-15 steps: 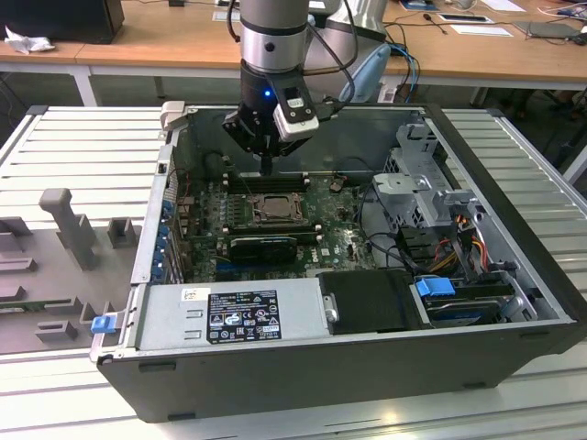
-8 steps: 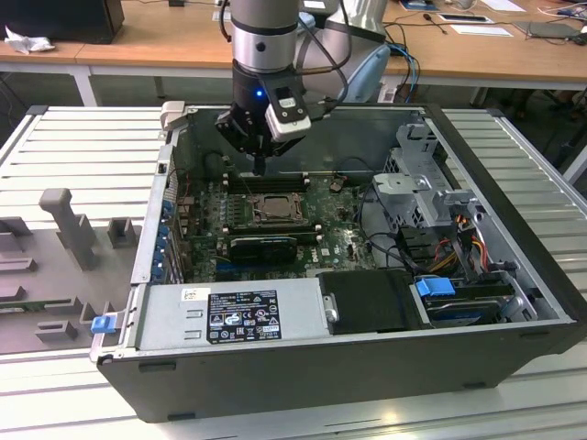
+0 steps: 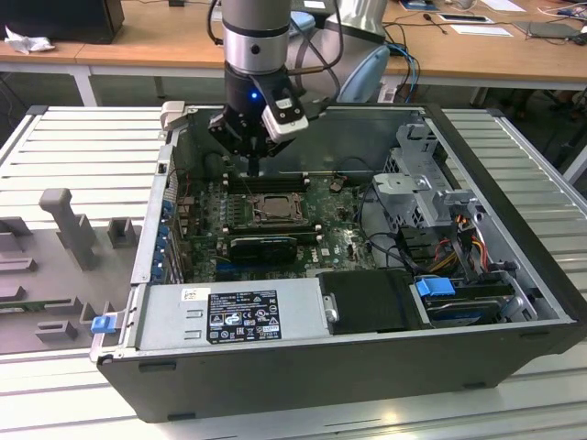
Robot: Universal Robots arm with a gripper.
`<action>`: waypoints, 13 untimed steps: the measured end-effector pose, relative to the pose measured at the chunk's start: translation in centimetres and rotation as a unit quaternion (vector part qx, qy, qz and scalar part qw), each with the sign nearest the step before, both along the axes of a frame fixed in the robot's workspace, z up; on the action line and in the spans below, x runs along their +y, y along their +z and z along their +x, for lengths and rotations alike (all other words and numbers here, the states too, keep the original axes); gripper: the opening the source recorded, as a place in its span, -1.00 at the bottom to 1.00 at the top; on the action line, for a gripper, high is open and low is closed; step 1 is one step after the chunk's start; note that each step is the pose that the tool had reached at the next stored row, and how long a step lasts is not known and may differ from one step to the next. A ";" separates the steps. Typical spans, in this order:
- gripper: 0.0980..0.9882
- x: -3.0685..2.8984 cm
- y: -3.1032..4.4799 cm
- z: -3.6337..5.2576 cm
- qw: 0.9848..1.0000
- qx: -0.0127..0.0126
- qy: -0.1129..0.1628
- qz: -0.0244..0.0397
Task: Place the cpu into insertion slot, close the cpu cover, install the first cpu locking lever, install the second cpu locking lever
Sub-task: 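Install the first cpu locking lever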
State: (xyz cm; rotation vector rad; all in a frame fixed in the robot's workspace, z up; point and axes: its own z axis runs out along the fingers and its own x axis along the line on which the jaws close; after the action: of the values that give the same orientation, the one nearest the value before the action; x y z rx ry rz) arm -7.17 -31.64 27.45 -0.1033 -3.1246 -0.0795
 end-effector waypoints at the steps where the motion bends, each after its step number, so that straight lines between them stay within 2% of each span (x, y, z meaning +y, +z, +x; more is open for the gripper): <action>1: -0.98 0.00 -0.12 -0.25 1.000 -0.001 0.000 0.000; 5: -0.98 0.00 -0.53 -1.36 1.000 -0.007 0.001 0.000; 7: -0.98 0.00 -0.64 -2.00 1.000 -0.009 0.002 0.000; 11: -0.98 0.05 -0.85 -3.32 1.000 -0.010 0.003 0.000; 13: -0.98 0.07 -1.12 -3.49 1.000 -0.010 0.011 0.002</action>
State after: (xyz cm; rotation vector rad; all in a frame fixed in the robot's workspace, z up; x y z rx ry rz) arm -10.66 -31.57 26.33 -0.0695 -3.1439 -0.0864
